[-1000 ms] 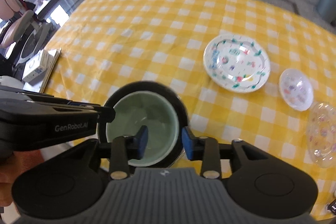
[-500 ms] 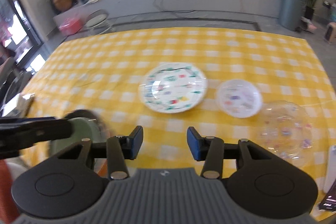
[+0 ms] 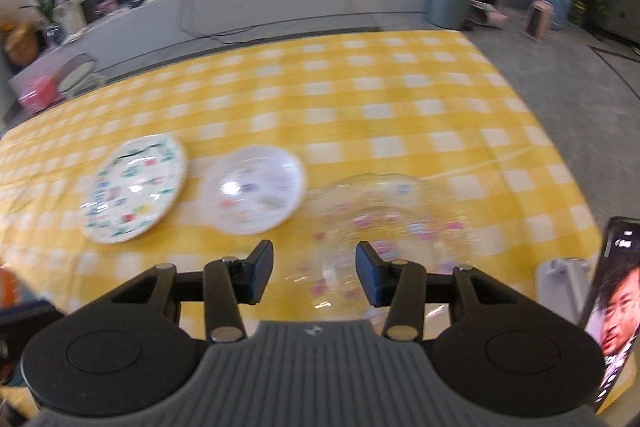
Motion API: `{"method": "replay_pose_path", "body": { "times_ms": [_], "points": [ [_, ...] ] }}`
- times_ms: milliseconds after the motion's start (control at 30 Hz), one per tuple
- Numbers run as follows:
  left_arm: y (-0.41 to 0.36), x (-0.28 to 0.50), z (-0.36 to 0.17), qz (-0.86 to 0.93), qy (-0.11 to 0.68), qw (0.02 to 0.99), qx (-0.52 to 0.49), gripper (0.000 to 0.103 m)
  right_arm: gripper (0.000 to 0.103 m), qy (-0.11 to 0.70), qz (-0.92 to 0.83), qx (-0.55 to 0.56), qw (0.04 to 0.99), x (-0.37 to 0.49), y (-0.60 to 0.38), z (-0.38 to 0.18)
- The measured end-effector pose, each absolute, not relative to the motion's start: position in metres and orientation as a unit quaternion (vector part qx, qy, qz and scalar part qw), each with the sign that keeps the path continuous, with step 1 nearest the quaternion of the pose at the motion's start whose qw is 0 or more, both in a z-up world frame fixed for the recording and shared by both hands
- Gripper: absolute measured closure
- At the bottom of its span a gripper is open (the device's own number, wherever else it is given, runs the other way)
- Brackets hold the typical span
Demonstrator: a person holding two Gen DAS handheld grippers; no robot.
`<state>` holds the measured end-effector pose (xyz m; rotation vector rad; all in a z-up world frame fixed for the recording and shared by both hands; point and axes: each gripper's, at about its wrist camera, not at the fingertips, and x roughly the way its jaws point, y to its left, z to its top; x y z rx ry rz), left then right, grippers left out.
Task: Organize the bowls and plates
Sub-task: 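Withdraw the left gripper and move it to the clear glass plate, then close the left gripper on the glass plate rim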
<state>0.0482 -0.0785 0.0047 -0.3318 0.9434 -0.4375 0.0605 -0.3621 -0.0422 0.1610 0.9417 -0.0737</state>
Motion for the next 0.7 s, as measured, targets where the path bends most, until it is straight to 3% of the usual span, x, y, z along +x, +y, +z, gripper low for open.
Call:
{"method": "replay_pose_path", "body": {
  "times_ms": [600,700],
  "points": [
    [-0.147,0.093,-0.057,-0.201,0.491,0.828,-0.183,0.051,0.057,0.441,-0.109,0.072,0.888,0.096,-0.426,-0.077],
    [-0.146,0.095,-0.064,-0.198,0.497,0.823,-0.189,0.051,0.047,0.444,-0.125,0.071,0.884,0.097,-0.430,-0.081]
  ]
}}
